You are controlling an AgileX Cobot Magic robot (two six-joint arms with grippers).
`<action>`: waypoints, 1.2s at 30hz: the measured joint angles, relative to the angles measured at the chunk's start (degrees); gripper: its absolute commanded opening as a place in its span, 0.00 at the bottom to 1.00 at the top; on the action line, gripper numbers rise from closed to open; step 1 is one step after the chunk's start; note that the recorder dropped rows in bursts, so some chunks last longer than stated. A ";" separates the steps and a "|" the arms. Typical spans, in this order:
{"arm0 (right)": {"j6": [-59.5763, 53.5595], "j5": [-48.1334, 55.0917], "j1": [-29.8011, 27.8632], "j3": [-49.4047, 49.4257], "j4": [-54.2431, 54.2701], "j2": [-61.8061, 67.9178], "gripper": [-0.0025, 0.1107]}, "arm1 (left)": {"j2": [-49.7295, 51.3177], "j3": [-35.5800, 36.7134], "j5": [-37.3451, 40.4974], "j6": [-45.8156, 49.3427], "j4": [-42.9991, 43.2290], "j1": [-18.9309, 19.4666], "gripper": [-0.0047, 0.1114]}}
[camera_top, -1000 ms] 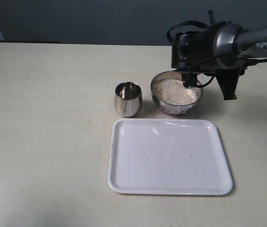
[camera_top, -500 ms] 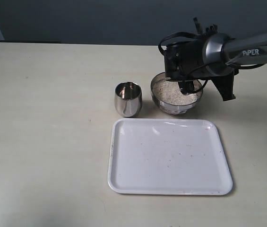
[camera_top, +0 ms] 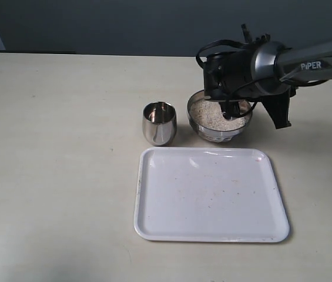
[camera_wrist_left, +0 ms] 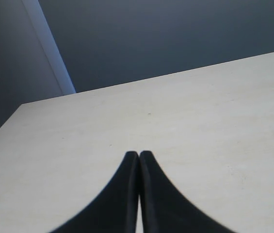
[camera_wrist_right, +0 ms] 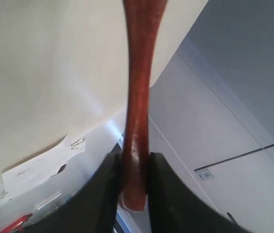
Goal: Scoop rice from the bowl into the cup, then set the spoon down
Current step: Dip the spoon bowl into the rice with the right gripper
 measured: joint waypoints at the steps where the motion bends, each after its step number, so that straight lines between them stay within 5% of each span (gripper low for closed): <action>1: -0.01 0.00 0.22 0.00 0.12 0.00 0.02 | 0.00 0.00 0.00 0.00 0.00 0.00 0.04; 36: -4.96 -1.08 1.69 -0.14 2.38 3.99 0.02 | 0.00 0.00 0.00 0.00 0.13 0.00 0.04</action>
